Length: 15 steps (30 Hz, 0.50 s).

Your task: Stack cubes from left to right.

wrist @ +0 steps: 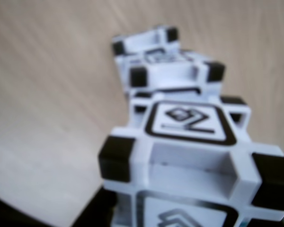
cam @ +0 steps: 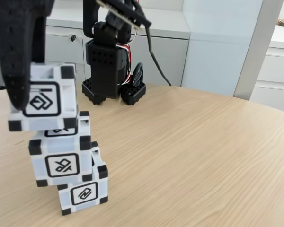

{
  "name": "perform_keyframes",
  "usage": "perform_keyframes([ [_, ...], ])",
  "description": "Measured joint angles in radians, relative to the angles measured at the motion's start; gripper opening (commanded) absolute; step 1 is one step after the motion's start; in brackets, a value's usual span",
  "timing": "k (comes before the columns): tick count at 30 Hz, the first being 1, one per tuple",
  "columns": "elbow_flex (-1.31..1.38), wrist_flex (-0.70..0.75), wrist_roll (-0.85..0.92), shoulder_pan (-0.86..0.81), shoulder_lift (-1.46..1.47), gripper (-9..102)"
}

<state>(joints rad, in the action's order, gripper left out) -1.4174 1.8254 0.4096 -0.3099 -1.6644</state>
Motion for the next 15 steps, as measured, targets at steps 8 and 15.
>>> perform_keyframes([
  [8,0.006,0.0,0.084,0.018,0.015,34],
  [15,0.006,0.0,0.071,0.018,0.006,32],
])
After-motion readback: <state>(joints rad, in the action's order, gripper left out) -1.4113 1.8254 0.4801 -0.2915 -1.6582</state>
